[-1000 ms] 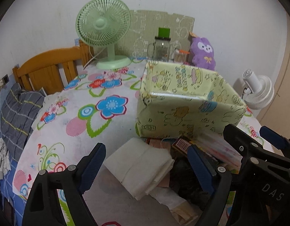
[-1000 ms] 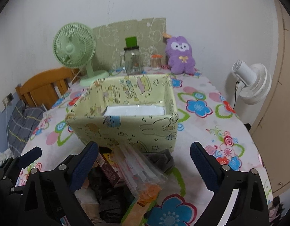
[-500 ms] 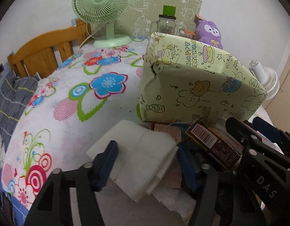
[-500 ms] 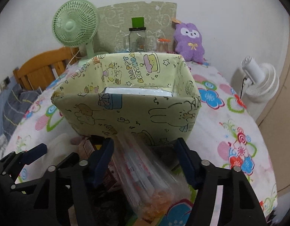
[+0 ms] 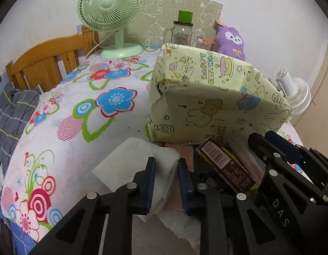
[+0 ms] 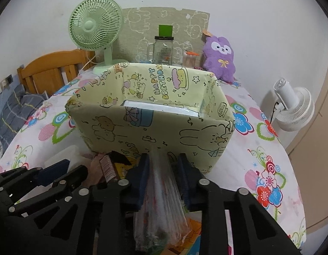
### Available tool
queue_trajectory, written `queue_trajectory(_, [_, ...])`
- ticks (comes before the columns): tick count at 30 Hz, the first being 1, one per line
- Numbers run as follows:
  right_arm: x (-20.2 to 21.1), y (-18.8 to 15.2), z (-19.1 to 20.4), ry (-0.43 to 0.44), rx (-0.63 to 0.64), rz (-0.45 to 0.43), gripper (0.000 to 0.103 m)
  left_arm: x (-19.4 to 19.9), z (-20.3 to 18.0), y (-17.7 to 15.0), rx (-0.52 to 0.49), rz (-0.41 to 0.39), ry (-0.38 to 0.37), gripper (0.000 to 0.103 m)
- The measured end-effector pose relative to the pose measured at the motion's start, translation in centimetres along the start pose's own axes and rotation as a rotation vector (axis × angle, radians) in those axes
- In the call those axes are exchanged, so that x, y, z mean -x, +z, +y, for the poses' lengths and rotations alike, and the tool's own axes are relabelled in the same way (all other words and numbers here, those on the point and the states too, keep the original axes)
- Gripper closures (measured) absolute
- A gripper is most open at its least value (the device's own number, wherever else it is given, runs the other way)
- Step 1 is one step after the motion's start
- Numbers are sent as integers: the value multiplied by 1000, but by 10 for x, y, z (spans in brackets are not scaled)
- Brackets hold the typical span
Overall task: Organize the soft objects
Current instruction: 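Grasp the white cloth with the left tool while the right tool grasps the clear bag, then carry the white cloth and clear bag up over the fabric box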
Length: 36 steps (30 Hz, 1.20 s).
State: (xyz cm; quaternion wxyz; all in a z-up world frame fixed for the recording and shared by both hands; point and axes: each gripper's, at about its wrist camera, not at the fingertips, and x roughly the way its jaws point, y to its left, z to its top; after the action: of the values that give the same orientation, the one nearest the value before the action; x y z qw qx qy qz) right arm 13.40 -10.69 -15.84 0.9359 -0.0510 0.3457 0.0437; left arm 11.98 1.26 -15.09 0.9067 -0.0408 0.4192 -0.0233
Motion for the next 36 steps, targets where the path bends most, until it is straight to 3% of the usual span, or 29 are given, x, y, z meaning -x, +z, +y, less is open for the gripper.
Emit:
queue_trajectory(1, [1, 0, 0, -1, 2, -2, 79, 2, -1, 1, -5, -7, 7, 87])
queue_trajectory(2, [2, 1, 0, 1, 2, -5, 90, 4, -1, 1, -10, -16, 13, 88])
queue_trajectory(3, [3, 1, 0, 0, -1, -4, 90, 6, -2, 2, -13, -22, 13, 88])
queue_trajectory(17, [27, 11, -13, 51, -66, -33, 91, 37, -13, 10, -40, -94, -21, 92])
queue_trajectory(36, [89, 32, -25, 69, -116, -153, 91, 91, -27, 28, -65, -209, -80, 92])
